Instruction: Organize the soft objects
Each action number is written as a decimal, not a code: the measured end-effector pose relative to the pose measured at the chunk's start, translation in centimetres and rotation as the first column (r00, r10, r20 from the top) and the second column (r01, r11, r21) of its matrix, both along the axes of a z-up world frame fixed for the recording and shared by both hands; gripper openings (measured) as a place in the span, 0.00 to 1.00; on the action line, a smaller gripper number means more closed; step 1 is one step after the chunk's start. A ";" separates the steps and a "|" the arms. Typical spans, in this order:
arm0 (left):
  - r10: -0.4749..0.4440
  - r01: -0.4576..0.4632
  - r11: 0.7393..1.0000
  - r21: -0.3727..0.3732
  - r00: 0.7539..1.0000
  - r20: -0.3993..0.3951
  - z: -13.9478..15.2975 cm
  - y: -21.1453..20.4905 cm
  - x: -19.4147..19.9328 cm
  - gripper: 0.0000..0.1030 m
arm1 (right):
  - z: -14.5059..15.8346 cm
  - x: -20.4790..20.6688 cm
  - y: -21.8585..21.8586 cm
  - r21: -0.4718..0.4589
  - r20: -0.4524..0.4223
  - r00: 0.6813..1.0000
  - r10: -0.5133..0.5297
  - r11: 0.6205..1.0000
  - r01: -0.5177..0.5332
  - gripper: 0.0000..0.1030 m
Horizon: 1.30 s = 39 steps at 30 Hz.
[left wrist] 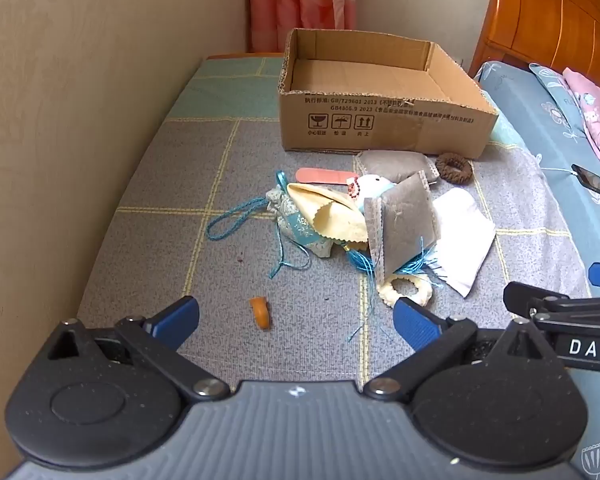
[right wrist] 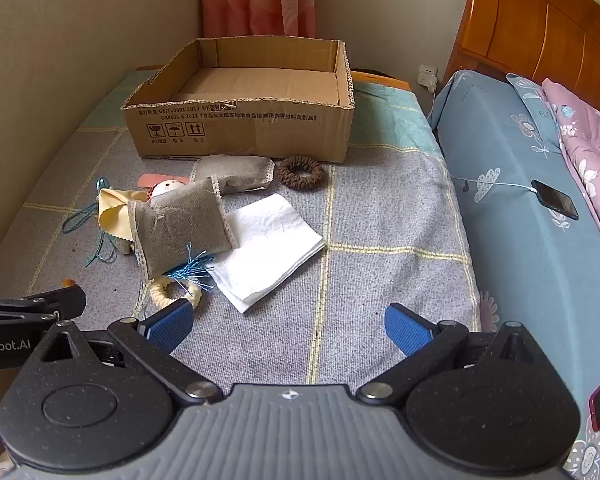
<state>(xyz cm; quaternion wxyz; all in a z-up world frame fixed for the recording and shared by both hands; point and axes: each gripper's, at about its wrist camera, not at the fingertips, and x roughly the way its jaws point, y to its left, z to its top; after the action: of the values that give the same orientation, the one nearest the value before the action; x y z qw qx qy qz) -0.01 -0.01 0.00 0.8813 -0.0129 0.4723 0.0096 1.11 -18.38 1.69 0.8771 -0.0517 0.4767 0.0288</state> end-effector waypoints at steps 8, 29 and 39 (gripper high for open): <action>0.000 0.000 1.000 -0.001 1.000 0.003 0.0 0.0 0.0 0.99 | 0.2 0.0 -0.1 0.003 0.003 1.000 0.001 1.000 -0.001 1.00; 0.000 0.000 1.000 -0.003 1.000 0.010 0.4 -0.3 0.1 0.99 | 0.3 0.0 0.0 0.006 0.008 1.000 -0.001 1.000 0.001 1.00; -0.003 0.003 1.000 -0.003 1.000 0.015 0.5 -0.3 0.1 0.99 | 0.4 0.0 0.0 0.005 0.010 1.000 -0.002 1.000 0.002 1.00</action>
<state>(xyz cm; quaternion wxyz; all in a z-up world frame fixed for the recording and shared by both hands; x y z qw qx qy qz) 0.09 -0.29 0.54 0.8847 -0.0138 0.4659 0.0074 1.10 -18.41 2.10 0.8795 -0.0494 0.4724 0.0290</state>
